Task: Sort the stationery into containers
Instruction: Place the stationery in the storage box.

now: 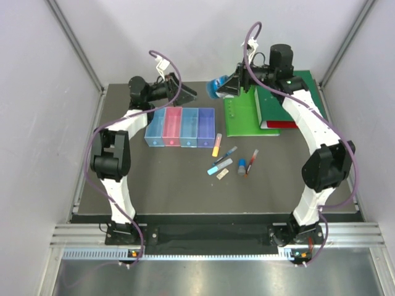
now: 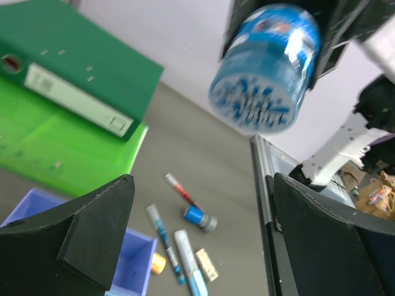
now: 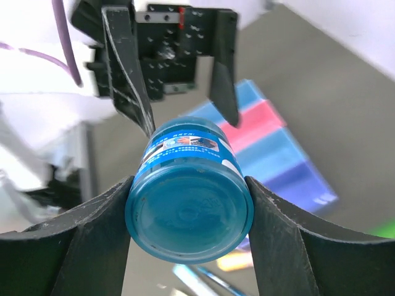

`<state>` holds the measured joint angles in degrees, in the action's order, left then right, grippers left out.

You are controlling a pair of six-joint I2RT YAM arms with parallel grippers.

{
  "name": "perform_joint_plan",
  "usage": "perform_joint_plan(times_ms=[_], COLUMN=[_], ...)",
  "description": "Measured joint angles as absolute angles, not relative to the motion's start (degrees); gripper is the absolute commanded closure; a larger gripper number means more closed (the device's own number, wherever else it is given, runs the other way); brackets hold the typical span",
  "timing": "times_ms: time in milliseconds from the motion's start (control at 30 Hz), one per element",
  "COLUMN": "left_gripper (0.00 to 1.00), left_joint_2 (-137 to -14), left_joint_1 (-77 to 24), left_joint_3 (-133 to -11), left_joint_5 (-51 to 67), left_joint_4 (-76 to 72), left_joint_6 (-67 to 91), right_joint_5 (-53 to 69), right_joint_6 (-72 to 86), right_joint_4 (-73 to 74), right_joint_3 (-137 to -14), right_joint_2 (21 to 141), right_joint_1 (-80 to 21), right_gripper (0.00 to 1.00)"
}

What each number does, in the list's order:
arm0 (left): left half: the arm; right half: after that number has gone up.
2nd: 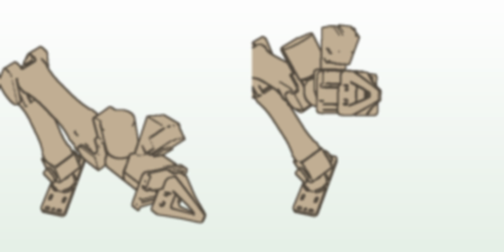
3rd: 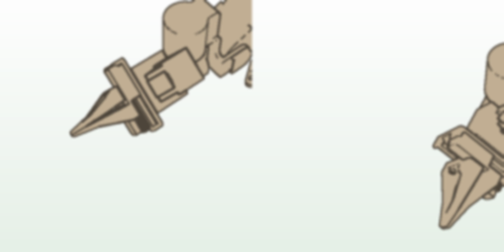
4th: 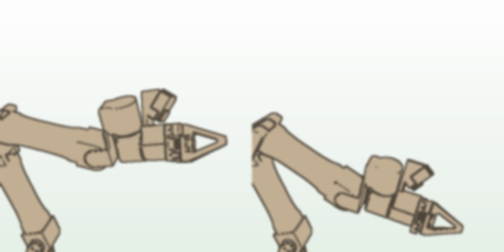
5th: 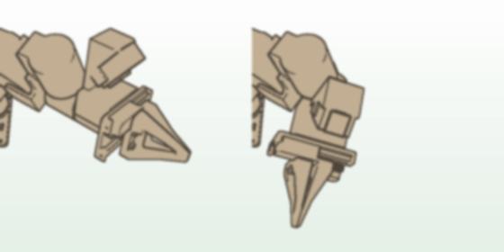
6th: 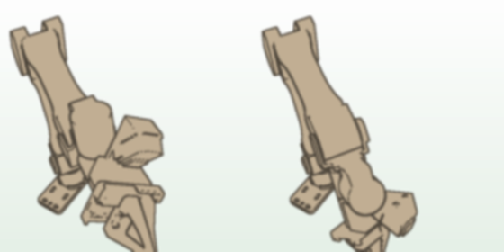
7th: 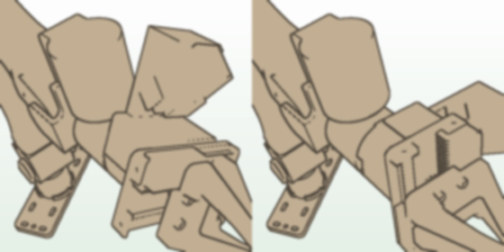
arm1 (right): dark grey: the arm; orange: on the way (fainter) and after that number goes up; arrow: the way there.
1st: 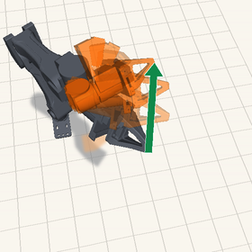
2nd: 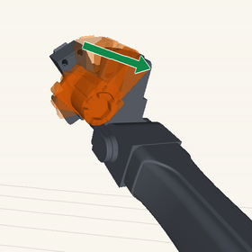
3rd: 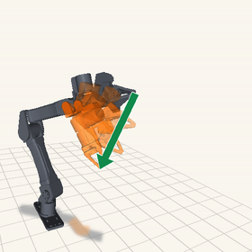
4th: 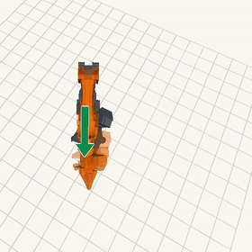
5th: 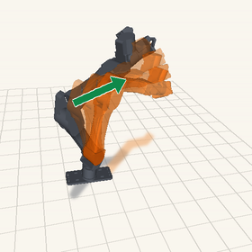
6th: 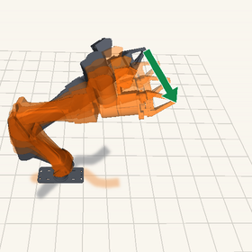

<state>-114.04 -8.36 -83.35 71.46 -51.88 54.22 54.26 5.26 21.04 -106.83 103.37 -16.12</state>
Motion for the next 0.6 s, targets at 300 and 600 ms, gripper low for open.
perform_joint_plan(times_ms=[300,600], left_gripper=[0.03,0.03], left_joint_2=[-114.6,-115.9], left_joint_1=[-12.1,-11.9], left_joint_3=[-84.1,-86.2], left_joint_5=[72.1,73.0], left_joint_4=[-64.3,-64.7], left_joint_6=[63.6,64.7], right_joint_5=[63.7,65.8], right_joint_6=[21.8,25.1], right_joint_4=[4.9,0.4], right_joint_3=[-103.1,-103.2], right_joint_2=[106.5,108.1], right_joint_1=[-17.4,-17.6], right_gripper=[1.00,1.00])
